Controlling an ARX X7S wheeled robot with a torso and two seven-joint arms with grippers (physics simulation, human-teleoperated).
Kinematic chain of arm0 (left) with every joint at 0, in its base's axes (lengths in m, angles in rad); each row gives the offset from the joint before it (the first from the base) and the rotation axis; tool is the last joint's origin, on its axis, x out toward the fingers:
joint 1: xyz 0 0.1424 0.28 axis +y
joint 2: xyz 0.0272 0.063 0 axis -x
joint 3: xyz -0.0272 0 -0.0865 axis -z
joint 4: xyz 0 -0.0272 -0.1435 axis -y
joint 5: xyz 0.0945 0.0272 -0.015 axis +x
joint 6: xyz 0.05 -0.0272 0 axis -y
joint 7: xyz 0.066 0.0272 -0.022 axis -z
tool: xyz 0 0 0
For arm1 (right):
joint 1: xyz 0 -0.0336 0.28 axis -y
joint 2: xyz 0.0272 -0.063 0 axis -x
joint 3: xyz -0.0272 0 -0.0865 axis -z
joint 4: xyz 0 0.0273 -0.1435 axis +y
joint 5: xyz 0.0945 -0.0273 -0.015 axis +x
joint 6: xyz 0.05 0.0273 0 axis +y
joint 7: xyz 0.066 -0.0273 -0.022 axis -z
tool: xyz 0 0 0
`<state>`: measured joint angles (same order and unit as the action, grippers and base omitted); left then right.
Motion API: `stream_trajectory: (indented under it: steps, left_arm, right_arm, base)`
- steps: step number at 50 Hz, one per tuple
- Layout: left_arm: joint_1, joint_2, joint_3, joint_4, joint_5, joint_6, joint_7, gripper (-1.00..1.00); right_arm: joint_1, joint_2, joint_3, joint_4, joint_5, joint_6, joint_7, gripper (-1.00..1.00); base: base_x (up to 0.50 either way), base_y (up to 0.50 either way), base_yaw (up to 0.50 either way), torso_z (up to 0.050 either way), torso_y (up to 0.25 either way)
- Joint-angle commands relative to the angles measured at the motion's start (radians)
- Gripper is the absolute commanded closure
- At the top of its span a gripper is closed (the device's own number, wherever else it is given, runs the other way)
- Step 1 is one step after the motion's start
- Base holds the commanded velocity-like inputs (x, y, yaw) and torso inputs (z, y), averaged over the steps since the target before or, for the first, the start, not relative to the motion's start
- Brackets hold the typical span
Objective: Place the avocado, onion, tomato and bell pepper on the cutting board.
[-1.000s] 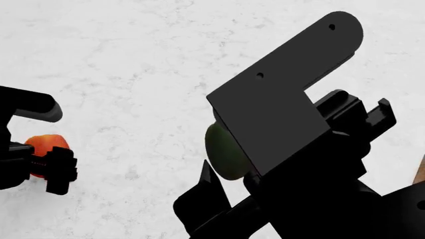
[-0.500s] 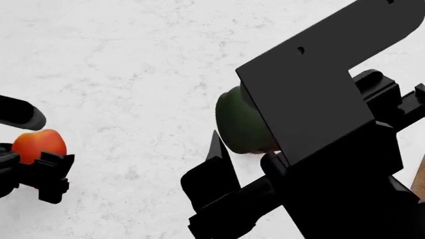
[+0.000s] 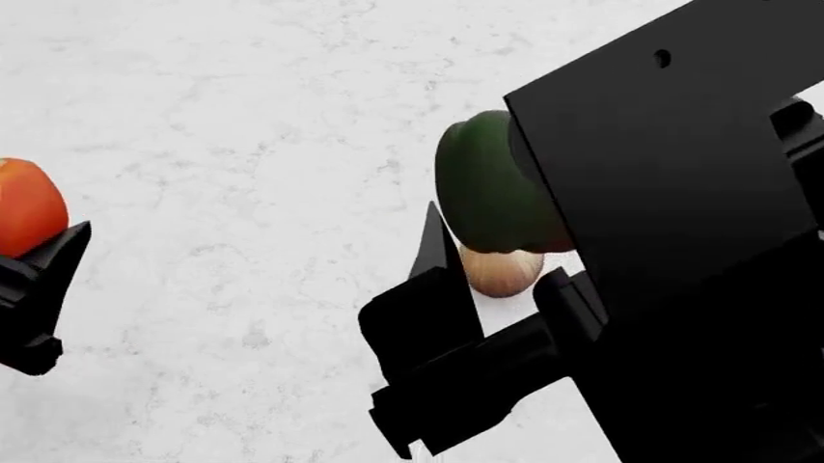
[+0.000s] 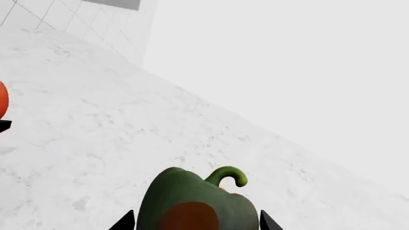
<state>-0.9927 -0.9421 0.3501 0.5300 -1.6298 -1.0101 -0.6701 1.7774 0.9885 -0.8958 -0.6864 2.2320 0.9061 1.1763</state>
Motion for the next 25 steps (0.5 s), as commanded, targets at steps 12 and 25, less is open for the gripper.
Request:
stream_trajectory:
  steps: [12,25]
  left_arm:
    - [-0.172,-0.091,-0.071,0.125,-0.228,0.011,-0.161,1.0]
    - [-0.145,-0.091,-0.076,0.114,-0.198,0.019,-0.137,1.0]
  right_arm:
    - [0.023,0.008,0.035,-0.02,-0.036,0.008,-0.003,1.0]
    - [0.039,0.007,0.036,-0.012,-0.025,0.009,0.003,1.0]
  base:
    - [0.0,0.0,0.0,0.0,0.0]
    - [0.0,-0.36,0.0,0.0,0.001]
